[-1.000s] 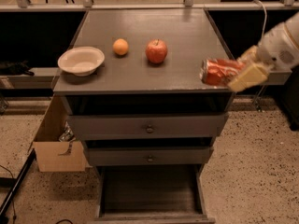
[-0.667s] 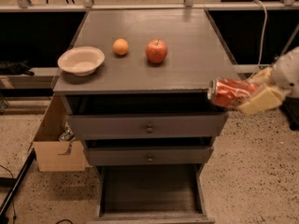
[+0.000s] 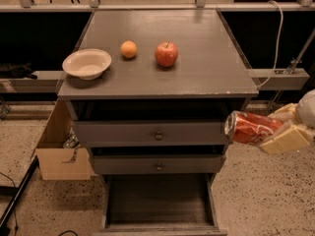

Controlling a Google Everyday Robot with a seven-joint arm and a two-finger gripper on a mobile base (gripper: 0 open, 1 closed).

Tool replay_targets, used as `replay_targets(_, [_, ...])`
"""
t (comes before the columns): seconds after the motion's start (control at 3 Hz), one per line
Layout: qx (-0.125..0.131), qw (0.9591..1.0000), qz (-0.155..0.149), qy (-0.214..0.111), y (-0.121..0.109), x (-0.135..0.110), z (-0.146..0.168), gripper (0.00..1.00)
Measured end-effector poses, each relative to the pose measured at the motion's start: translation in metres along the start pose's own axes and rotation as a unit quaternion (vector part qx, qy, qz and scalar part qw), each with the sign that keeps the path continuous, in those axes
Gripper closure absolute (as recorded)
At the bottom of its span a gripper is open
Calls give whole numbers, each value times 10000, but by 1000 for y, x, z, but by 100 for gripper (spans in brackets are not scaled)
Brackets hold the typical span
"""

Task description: Place coke can into bottom drawer

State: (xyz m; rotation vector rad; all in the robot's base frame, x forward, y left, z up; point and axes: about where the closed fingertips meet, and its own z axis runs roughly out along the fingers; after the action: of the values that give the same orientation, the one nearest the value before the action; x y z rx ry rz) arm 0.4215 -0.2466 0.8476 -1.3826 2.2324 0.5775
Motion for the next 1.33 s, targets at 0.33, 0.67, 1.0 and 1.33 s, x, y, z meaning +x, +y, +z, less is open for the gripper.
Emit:
replay_targets(0.33, [-247, 9984, 472, -213, -5, 2, 48, 100])
replay_targets(0.67, [-630, 9909, 1135, -346, 9, 19, 122, 100])
replay_targets(1.0, [-1089, 9800, 1654, -201, 28, 47, 197, 100])
replay_targets(1.33, [-1404, 9705, 1955, -95, 41, 69, 245, 100])
